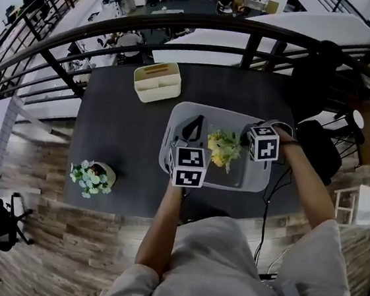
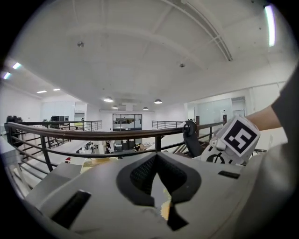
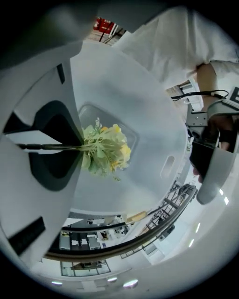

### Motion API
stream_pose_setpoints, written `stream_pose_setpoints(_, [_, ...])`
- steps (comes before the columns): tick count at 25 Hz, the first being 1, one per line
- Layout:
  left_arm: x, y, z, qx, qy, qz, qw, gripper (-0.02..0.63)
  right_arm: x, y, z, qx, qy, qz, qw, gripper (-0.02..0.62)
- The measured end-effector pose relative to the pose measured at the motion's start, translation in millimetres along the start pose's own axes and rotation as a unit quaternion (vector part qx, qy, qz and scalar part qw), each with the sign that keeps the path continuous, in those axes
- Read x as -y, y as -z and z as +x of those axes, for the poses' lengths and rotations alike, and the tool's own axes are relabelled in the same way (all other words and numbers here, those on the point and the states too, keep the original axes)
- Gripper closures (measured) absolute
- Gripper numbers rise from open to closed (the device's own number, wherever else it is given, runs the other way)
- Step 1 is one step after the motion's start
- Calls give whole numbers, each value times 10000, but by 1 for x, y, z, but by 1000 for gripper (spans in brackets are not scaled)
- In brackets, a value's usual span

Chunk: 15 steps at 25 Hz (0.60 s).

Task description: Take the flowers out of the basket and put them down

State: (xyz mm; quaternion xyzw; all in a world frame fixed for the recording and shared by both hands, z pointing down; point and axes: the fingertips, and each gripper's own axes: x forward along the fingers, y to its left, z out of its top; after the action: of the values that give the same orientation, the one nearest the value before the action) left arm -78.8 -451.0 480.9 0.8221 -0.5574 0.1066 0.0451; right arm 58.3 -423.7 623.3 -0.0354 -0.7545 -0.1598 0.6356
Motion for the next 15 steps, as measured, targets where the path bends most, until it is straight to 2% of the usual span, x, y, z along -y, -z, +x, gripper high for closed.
stream_pose_setpoints(7, [6, -23, -7, 263, 399, -90, 9988, 591, 5, -17, -29, 329, 703, 615, 9951, 535])
stream_pose_setpoints(12, [-3, -27, -21, 304, 616, -24, 9976, 591, 8, -30, -39, 524, 1299, 1323, 9813, 535])
stream_pose_setpoints(15, [-14, -29, -28, 303, 748, -72, 9967, 591, 14, -34, -46, 661, 1644, 1877, 9661, 535])
